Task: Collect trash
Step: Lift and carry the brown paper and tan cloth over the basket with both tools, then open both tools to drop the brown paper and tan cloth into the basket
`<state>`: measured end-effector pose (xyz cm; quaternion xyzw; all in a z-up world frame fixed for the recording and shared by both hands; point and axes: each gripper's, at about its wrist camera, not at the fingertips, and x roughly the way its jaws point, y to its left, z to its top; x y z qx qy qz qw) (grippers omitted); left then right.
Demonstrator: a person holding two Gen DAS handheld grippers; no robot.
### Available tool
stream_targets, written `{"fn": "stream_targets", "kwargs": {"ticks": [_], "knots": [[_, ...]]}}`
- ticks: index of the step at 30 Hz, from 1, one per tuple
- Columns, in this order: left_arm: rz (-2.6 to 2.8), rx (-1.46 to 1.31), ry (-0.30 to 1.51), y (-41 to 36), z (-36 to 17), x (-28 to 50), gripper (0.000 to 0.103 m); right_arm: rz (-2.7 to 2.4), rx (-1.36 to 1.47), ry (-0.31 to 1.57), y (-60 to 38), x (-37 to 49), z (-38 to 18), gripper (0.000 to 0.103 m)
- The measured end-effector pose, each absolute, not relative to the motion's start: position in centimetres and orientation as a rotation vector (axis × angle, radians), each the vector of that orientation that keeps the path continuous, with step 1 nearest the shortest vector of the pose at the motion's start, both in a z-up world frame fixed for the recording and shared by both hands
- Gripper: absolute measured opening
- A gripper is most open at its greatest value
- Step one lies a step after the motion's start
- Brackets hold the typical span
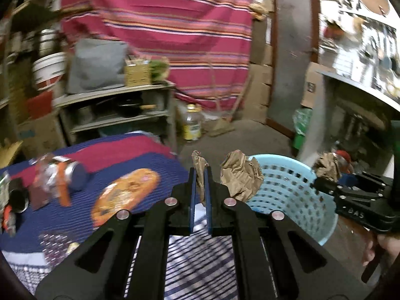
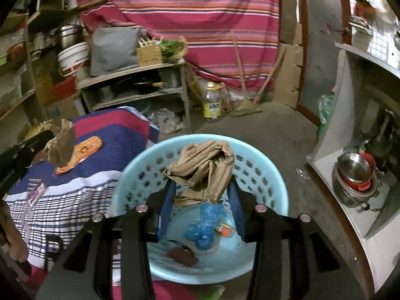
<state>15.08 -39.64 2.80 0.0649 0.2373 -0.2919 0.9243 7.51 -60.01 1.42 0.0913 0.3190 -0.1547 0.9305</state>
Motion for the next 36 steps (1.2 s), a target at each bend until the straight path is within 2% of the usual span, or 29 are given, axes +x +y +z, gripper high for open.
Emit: {"fn": "stream_targets", "kwargs": {"ticks": [11,13,15,17,20,23,26,30,34,35,36], "knots": [[-0.720,0.175,0.565,-46.9,-0.3,16.4,0.008,-0.360,0.251,0.693,-63.4,7.5,-1.1,0.042],[-0.726,0.176,0.573,-47.0,-0.3,16.6,0.014,-0.363,0.248,0.701,-63.5,7.7,-1.4,0.042],[-0.709,0.175,0.568,-46.9,-0.2,16.8,0.040,-0.361,0.245,0.703,-63.5,7.9,-1.5,0.042],[-0.682,0.167,0.561,-46.2,-0.1,17.0,0.056,-0.362,0.240,0.701,-63.3,8.1,-1.6,0.042],[-0.643,0.173,0.562,-44.8,0.3,17.1,0.058,-0.361,0.236,0.700,-62.9,8.3,-1.6,0.042],[-0.557,0.209,0.534,-43.0,0.9,16.6,0.081,-0.356,0.228,0.702,-62.2,8.7,-1.7,0.042],[-0.517,0.207,0.518,-40.7,1.8,16.3,0.084,-0.350,0.226,0.702,-61.5,9.5,-1.6,0.042],[-0.457,0.187,0.487,-37.7,3.0,15.5,0.095,-0.335,0.216,0.706,-60.3,11.0,-1.3,0.042],[-0.426,0.163,0.482,-35.3,3.5,15.4,0.097,-0.344,0.187,0.714,-58.7,12.5,-1.5,0.043],[-0.418,0.156,0.484,-34.7,3.5,15.5,0.097,-0.348,0.187,0.713,-58.4,12.8,-1.5,0.047],[-0.411,0.154,0.486,-34.3,3.6,15.6,0.097,-0.350,0.186,0.711,-58.1,13.0,-1.4,0.057]]}}
